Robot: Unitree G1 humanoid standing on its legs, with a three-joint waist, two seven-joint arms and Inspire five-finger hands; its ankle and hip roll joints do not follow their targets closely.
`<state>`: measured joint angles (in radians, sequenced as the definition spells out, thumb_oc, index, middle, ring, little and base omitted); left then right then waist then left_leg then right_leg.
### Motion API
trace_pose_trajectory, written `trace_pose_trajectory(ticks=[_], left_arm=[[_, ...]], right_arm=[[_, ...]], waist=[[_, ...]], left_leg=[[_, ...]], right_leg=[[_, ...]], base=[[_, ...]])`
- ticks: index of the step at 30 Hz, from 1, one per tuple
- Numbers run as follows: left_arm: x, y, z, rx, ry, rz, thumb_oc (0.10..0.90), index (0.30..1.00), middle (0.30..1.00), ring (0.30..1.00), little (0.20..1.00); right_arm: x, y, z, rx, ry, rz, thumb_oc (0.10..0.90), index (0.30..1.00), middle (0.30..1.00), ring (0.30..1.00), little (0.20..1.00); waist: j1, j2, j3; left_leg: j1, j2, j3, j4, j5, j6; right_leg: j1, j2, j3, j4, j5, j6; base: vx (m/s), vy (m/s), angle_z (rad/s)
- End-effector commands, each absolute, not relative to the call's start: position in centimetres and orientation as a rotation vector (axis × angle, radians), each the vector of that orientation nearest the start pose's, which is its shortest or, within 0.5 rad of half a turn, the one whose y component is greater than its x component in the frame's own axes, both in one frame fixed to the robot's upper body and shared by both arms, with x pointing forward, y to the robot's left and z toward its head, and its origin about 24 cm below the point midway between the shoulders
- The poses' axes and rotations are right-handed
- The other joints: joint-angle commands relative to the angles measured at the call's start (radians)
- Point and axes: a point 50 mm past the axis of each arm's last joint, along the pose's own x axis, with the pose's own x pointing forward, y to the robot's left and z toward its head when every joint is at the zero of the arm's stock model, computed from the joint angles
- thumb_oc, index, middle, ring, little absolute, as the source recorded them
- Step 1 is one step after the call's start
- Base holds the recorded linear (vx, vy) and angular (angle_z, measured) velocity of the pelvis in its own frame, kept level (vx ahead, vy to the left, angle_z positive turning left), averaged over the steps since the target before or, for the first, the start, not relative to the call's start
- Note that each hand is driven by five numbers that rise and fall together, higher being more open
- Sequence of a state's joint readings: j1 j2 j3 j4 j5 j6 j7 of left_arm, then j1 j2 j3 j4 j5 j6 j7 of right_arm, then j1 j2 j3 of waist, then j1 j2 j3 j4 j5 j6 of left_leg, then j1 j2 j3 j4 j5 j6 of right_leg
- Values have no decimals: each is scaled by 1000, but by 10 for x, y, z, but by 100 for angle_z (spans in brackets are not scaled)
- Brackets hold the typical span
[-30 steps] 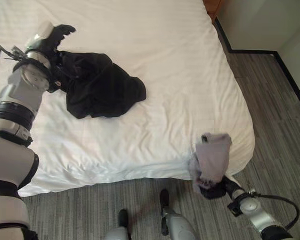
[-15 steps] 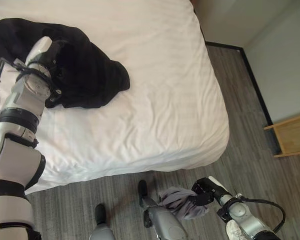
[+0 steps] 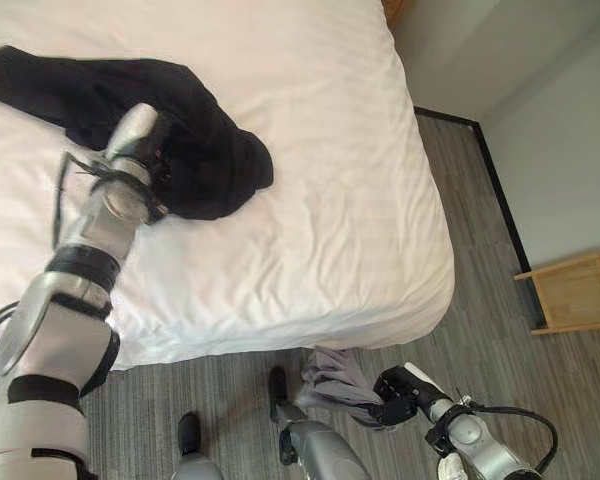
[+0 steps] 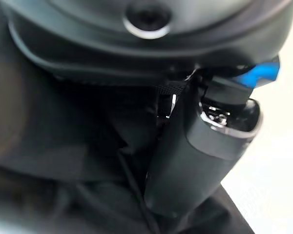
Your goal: Pick up bed clothes into laundry basket.
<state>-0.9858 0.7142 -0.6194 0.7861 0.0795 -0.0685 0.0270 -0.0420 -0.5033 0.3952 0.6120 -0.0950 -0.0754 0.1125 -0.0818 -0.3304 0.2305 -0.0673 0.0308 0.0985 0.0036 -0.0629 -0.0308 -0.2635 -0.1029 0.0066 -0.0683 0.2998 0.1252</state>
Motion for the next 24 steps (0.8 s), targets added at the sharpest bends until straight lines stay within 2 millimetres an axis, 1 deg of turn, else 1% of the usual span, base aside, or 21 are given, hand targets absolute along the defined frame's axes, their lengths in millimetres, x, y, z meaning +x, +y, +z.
trace_pose_trajectory(ticks=[1,2,3,4,5,6,7,8,10,11,12,14,15,16,17,19,20,21,22,23,24], left_arm=[[381,164,134,799,-140,-331,400,300,300,300,300],[376,161,129,711,-140,-334,400,300,300,300,300],[367,159,129,514,-188,-313,400,300,300,300,300],[366,159,129,513,-186,-313,400,300,300,300,300],[360,159,127,396,-201,-300,400,300,300,300,300],[360,159,126,393,-198,-300,400,300,300,300,300],[346,159,116,275,-202,-297,400,300,300,300,300],[339,161,113,220,-213,-285,400,300,300,300,300],[319,182,104,159,-213,-222,400,300,300,300,300],[304,196,93,105,-196,-169,400,300,300,300,300],[293,210,86,47,-180,-109,400,300,300,300,300],[270,228,76,-84,-177,-16,400,300,300,300,300],[259,231,69,-135,-163,9,400,300,300,300,300],[242,234,66,-171,-171,25,400,300,300,300,300],[241,234,66,-171,-168,25,400,300,300,300,300],[227,232,63,-212,-166,19,400,300,300,300,300],[224,228,64,-232,-171,3,400,300,300,300,300],[223,223,64,-241,-167,-17,400,300,300,300,300],[223,219,63,-245,-165,-35,400,300,300,300,300],[225,211,66,-251,-172,-71,400,300,300,300,300],[229,205,70,-244,-186,-107,400,300,300,300,300]], right_arm=[[240,-263,-25,-730,432,217,400,300,300,300,300],[239,-265,-25,-730,434,208,400,300,300,300,300],[236,-268,-25,-719,434,188,400,300,300,300,300],[235,-268,-25,-720,435,189,400,300,300,300,300],[234,-269,-25,-712,432,175,400,300,300,300,300],[233,-269,-25,-714,434,176,400,300,300,300,300],[228,-272,-28,-703,449,155,400,300,300,300,300],[224,-273,-32,-696,465,145,400,300,300,300,300],[224,-274,-27,-676,433,107,400,300,300,300,300],[220,-273,-25,-602,402,71,400,300,300,300,300],[221,-270,-15,-511,336,41,400,300,300,300,300],[222,-266,2,-399,222,5,400,300,300,300,300],[223,-259,14,-315,142,-5,400,300,300,300,300],[222,-251,28,-155,39,-16,400,300,300,300,300],[221,-251,27,-154,43,-15,400,300,300,300,300],[219,-243,43,-67,-53,-7,400,300,300,300,300],[221,-238,52,-21,-104,2,400,300,300,300,300],[222,-233,60,-15,-146,12,400,300,300,300,300],[221,-232,62,-12,-153,13,400,300,300,300,300],[222,-230,68,-5,-184,17,400,300,300,300,300],[222,-230,70,13,-194,8,400,300,300,300,300]], waist=[[15,82,55],[20,91,54],[39,105,54],[38,106,53],[52,116,55],[50,118,54],[73,140,56],[85,152,56],[115,179,54],[118,194,43],[123,204,35],[130,221,20],[131,229,9],[134,246,-12],[133,246,-14],[139,259,-35],[143,267,-44],[146,274,-49],[148,278,-54],[150,284,-59],[151,287,-63]], left_leg=[[-55,39,-95,-87,95,-22],[-53,36,-102,-86,94,-21],[-49,29,-113,-84,93,-19],[-48,29,-114,-85,93,-19],[-46,24,-121,-84,94,-18],[-45,24,-122,-84,93,-18],[-42,15,-140,-85,95,-16],[-40,9,-150,-83,95,-15],[-34,0,-170,-82,96,-13],[-25,-5,-176,-81,95,-13],[-18,-10,-181,-82,94,-13],[-9,-15,-189,-81,92,-13],[-3,-16,-192,-81,90,-13],[8,-22,-194,-81,87,-12],[9,-23,-195,-81,87,-12],[16,-29,-199,-81,82,-10],[20,-33,-202,-81,81,-9],[21,-37,-203,-80,81,-10],[22,-41,-207,-80,81,-11],[21,-45,-212,-79,84,-14],[18,-47,-218,-78,86,-17]], right_leg=[[111,-76,-3,51,-118,131],[118,-78,-9,55,-129,129],[128,-85,-20,61,-148,125],[129,-85,-21,61,-149,125],[133,-90,-29,67,-161,120],[135,-90,-31,68,-163,120],[147,-99,-47,80,-186,113],[152,-104,-54,87,-194,110],[166,-111,-69,103,-219,104],[177,-118,-75,112,-229,102],[187,-123,-80,115,-236,101],[206,-132,-92,113,-242,99],[219,-137,-100,109,-243,98],[238,-145,-115,98,-246,96],[241,-145,-116,96,-246,96],[260,-154,-127,85,-250,95],[270,-159,-135,81,-252,96],[276,-163,-141,80,-254,95],[282,-166,-146,81,-256,95],[288,-169,-157,85,-258,94],[293,-172,-168,88,-260,94]], base=[[13,-8,6],[15,-21,12],[7,-13,18],[4,-19,21],[2,-1,19],[8,-8,14],[12,-12,17],[17,-33,22],[23,-27,53],[31,-3,49],[20,-24,22],[54,-43,14],[108,-20,10],[77,-6,15],[72,-8,16],[51,-13,19],[55,-1,14],[46,3,11],[33,5,20],[22,-17,26],[10,-37,27]])
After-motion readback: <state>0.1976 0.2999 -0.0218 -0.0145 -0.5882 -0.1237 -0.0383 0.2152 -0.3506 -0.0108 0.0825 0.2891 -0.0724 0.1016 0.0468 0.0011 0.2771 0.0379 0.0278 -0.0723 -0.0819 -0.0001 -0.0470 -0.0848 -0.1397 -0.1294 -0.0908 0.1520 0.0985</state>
